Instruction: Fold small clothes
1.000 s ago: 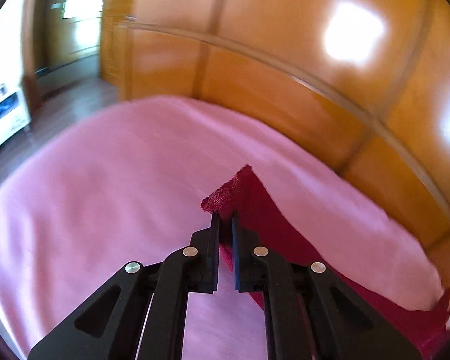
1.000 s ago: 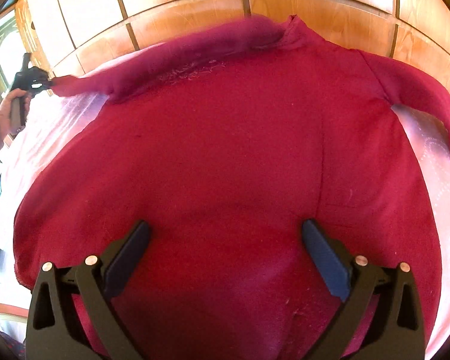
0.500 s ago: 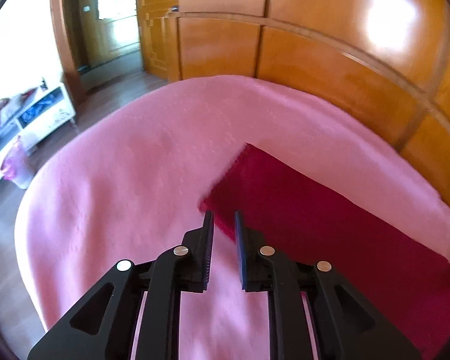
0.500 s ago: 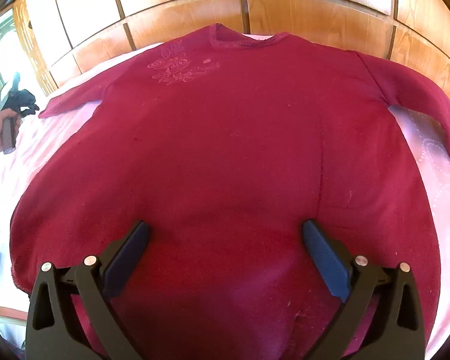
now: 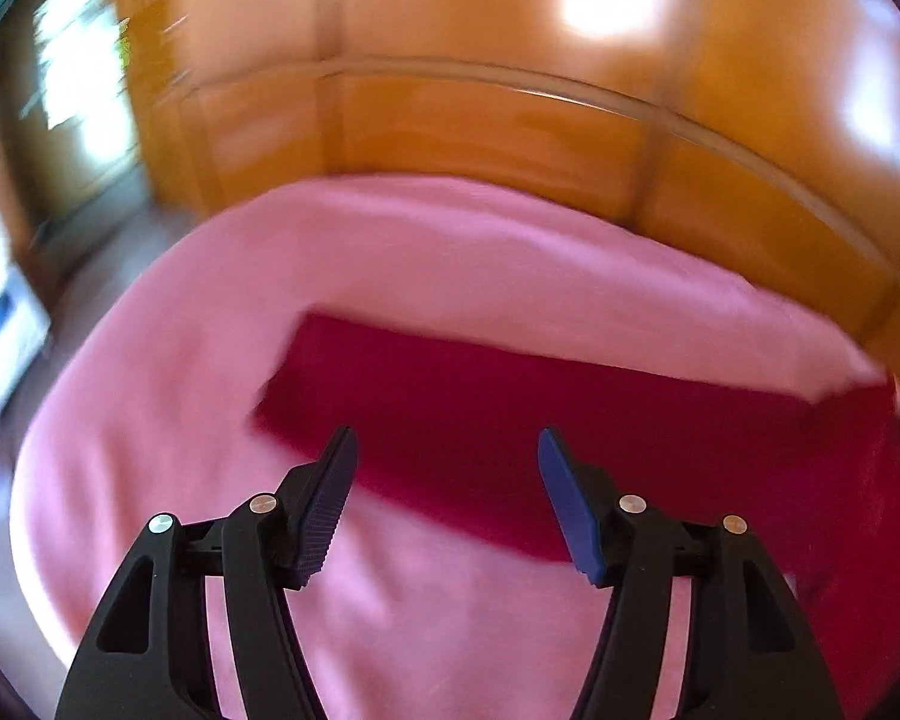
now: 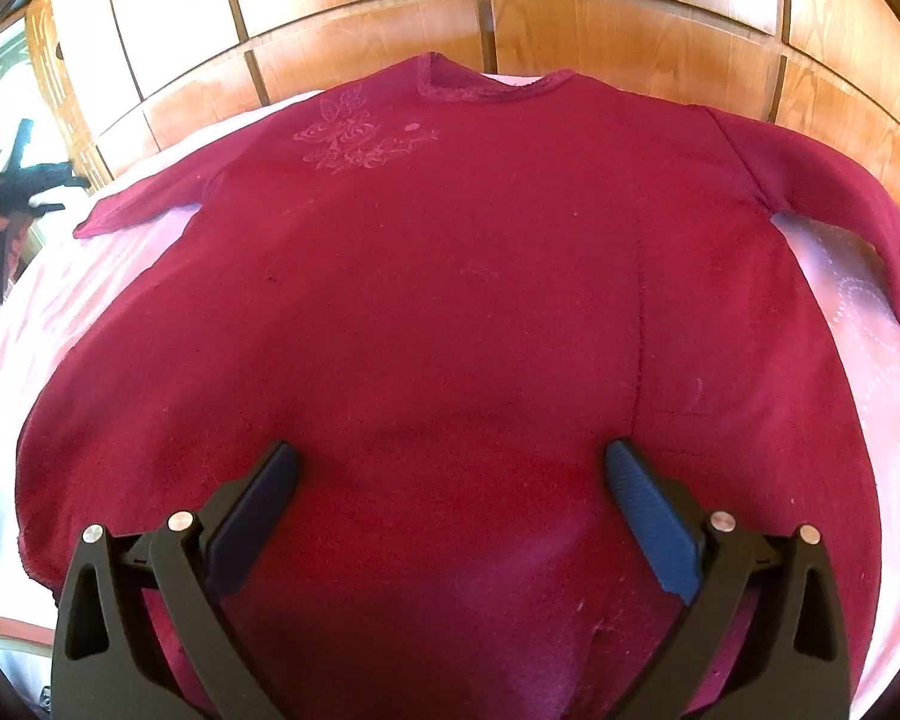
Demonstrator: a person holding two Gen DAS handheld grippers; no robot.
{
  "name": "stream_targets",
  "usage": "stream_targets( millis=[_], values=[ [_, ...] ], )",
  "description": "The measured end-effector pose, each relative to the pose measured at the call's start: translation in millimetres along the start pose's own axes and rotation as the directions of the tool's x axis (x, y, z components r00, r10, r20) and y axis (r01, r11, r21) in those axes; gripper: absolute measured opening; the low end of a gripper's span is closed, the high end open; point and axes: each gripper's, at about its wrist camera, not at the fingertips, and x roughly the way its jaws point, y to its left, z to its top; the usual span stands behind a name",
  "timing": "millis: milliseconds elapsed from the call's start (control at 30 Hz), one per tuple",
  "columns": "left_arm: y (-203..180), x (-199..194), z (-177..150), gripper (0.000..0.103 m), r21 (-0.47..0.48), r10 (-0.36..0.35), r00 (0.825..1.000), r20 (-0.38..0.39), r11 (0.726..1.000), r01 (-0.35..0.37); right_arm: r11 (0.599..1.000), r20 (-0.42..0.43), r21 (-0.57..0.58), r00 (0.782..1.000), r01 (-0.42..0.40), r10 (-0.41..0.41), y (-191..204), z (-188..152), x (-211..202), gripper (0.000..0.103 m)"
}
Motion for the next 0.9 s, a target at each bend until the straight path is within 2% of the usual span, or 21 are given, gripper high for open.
stream_targets(
  millis=[100, 233, 333, 400, 467, 500, 533, 567, 600, 633, 667, 700, 733, 767, 833, 900],
  values=[
    [-39, 24, 10, 0.061, 0.162, -0.038, 0.998, -0.048, 0.986, 0.045, 1.000, -0.004, -0.001, 1.000, 0.008, -0.008, 2, 1, 1, 0.101],
    [-81, 53, 22, 0.061, 0.296, -0.086, 0.992, -0.094, 0.949, 0.111, 1.000, -0.008, -0.002, 1.000, 0.012, -0.012, 2, 2, 2, 0.101],
    [-109, 74, 31, 0.065, 0.344, -0.133, 0.979, -0.153, 0.922, 0.179, 1.000, -0.009, -0.003, 1.000, 0.012, -0.012, 2, 2, 3, 0.101],
    [-122, 81, 33, 0.076, 0.366, -0.176, 0.969, -0.171, 0.902, 0.229, 1.000, -0.009, -0.002, 1.000, 0.012, -0.012, 2, 2, 3, 0.101],
    [-136, 91, 37, 0.076, 0.389, -0.187, 0.966, -0.179, 0.888, 0.244, 1.000, -0.010, -0.005, 1.000, 0.013, -0.013, 2, 2, 4, 0.101],
    [-143, 99, 38, 0.076, 0.387, -0.216, 0.953, -0.212, 0.877, 0.284, 1.000, -0.009, -0.005, 1.000, 0.012, -0.012, 2, 2, 4, 0.101],
    [-146, 103, 37, 0.076, 0.387, -0.220, 0.948, -0.229, 0.873, 0.296, 1.000, -0.009, -0.005, 1.000, 0.011, -0.011, 2, 3, 4, 0.101],
    [-149, 107, 36, 0.072, 0.389, -0.216, 0.947, -0.237, 0.872, 0.296, 1.000, -0.008, -0.005, 1.000, 0.011, -0.011, 2, 2, 4, 0.101],
    [-151, 110, 34, 0.058, 0.380, -0.229, 0.940, -0.252, 0.870, 0.314, 1.000, -0.008, -0.005, 1.000, 0.011, -0.012, 2, 2, 5, 0.101],
    [-151, 109, 32, 0.049, 0.359, -0.269, 0.927, -0.262, 0.864, 0.352, 1.000, -0.008, -0.004, 1.000, 0.011, -0.011, 2, 3, 5, 0.101],
    [-150, 106, 30, 0.026, 0.351, -0.294, 0.920, -0.261, 0.859, 0.374, 1.000, -0.006, -0.003, 1.000, 0.010, -0.010, 2, 3, 5, 0.101],
    [-149, 100, 25, 0.013, 0.352, -0.306, 0.920, -0.245, 0.856, 0.378, 1.000, -0.004, -0.003, 1.000, 0.010, -0.010, 2, 2, 4, 0.101],
    [-149, 95, 21, 0.008, 0.358, -0.300, 0.928, -0.223, 0.860, 0.364, 1.000, 0.000, -0.002, 1.000, 0.011, -0.011, 2, 1, 4, 0.101],
    [-148, 89, 15, 0.007, 0.365, -0.288, 0.939, -0.190, 0.867, 0.340, 1.000, 0.003, -0.003, 1.000, 0.011, -0.011, 2, 1, 4, 0.101],
    [-145, 81, 1, 0.007, 0.337, -0.247, 0.960, -0.131, 0.900, 0.277, 1.000, 0.008, -0.002, 1.000, 0.011, -0.011, 1, 1, 4, 0.101],
    [-143, 80, -3, 0.007, 0.276, -0.215, 0.972, -0.090, 0.933, 0.232, 1.000, 0.011, -0.003, 1.000, 0.014, -0.014, 2, 2, 5, 0.101]
  ],
)
